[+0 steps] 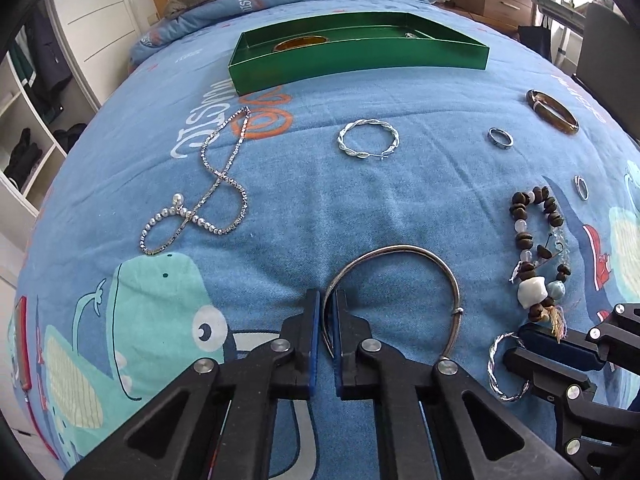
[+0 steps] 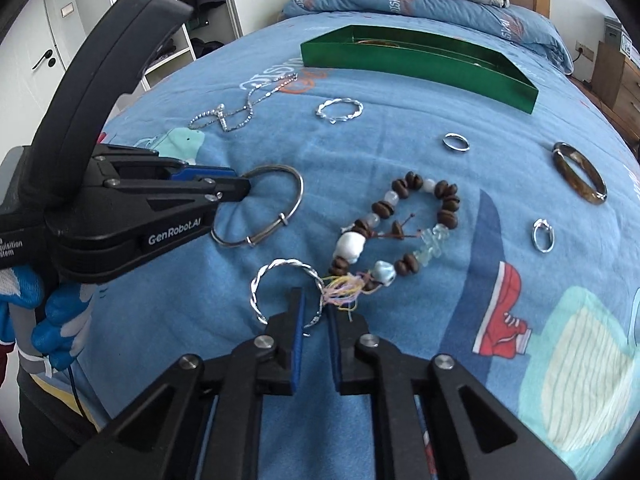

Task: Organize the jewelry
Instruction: 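Grasp the silver bangle with the left tool while the right tool grasps the twisted silver hoop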

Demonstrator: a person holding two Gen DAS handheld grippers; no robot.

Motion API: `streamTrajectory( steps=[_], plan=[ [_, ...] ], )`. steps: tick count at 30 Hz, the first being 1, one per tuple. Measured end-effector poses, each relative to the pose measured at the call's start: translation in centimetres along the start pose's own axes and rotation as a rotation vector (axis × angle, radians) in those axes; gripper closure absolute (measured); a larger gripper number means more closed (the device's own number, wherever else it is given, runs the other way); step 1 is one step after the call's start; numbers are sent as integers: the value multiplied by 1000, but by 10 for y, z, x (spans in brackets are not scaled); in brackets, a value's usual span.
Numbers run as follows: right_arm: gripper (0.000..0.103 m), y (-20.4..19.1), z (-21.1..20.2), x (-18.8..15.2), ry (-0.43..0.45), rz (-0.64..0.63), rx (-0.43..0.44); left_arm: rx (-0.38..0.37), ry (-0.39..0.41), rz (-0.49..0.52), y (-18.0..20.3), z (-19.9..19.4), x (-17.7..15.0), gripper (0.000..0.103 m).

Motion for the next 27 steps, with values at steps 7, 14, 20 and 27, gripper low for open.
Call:
streamTrajectory(
  steps=[7, 14, 20, 27],
  plan=[
    [99, 2, -20, -15, 24, 17, 12, 6, 43, -68, -9, -19, -15, 99],
    [99, 11, -48, -30, 59, 45, 24, -1, 77, -137, -32, -41, -25, 99],
    [99, 23, -81, -24, 126, 69, 11, 5, 121, -151, -43, -65, -26, 99],
    [99, 40, -106, 13, 220, 90, -14, 2, 192, -154, -62, -87, 2, 99]
  ],
)
Point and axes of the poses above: each gripper's, at about its wrist camera, not at the fingertips, and z roughly the way its jaws point, y to its right, x to its top, the point moved 4 cm from there along z, roughly the way its jaws point, and after that the axes turned 14 degrees about z, right-handed, at the moved point
